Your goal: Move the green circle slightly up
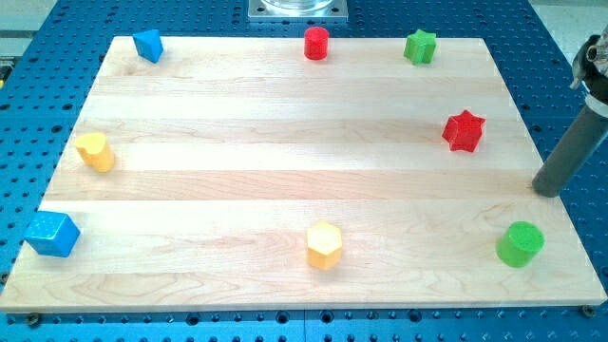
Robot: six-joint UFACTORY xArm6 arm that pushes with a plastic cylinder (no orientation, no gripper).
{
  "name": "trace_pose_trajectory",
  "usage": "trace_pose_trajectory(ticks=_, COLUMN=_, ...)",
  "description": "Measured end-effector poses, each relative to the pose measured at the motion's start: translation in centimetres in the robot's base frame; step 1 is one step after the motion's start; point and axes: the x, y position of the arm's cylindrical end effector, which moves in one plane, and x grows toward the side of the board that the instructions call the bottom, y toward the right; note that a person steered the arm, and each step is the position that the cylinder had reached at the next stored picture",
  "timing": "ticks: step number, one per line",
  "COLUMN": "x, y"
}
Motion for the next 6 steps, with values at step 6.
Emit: trace_pose_trajectory(ticks=6, x=7.3, y=-8.4)
